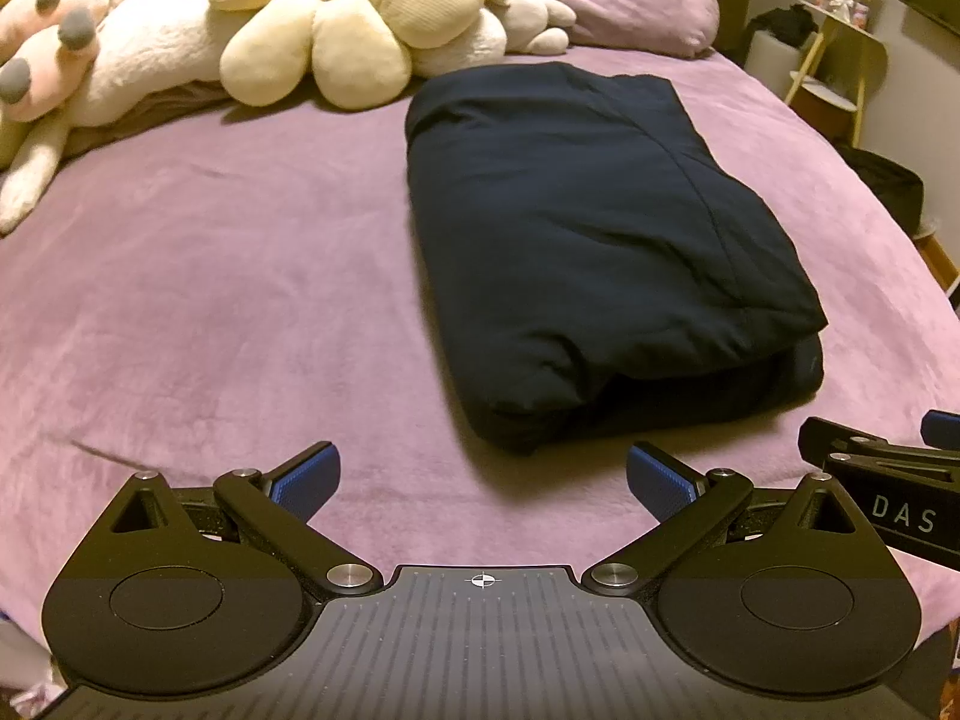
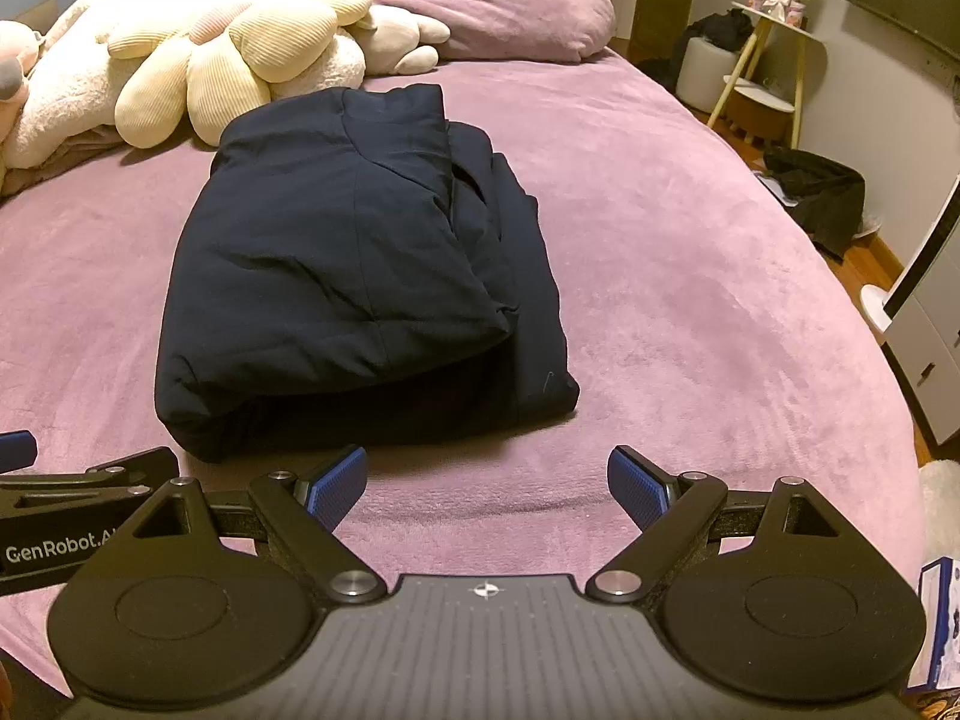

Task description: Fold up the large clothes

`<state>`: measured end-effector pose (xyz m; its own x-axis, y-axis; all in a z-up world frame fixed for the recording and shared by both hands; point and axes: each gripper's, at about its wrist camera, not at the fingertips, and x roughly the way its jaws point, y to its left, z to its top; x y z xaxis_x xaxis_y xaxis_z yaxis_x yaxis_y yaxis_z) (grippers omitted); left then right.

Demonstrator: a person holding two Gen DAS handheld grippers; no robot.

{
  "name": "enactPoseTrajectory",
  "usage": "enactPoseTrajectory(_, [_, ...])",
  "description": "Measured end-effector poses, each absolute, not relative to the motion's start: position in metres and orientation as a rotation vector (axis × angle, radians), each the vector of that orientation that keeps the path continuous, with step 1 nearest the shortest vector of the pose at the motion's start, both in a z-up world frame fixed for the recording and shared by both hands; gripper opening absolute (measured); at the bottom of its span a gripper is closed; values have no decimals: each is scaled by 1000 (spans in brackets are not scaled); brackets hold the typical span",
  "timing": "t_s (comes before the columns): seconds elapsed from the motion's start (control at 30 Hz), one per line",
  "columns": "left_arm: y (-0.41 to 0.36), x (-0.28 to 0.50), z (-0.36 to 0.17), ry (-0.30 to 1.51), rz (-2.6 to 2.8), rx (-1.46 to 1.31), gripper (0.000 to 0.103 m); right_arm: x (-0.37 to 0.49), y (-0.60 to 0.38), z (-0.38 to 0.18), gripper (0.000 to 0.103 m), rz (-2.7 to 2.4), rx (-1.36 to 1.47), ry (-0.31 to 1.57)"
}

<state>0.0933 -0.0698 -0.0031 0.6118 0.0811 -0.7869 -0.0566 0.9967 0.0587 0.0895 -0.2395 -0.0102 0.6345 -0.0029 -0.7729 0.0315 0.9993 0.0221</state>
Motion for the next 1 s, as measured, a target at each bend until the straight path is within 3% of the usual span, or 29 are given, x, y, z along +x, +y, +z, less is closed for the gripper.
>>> enactPoseTrajectory(1.0, [-71,90,-1,883,66,27,103,88,-240,-8,88,-21,35,874])
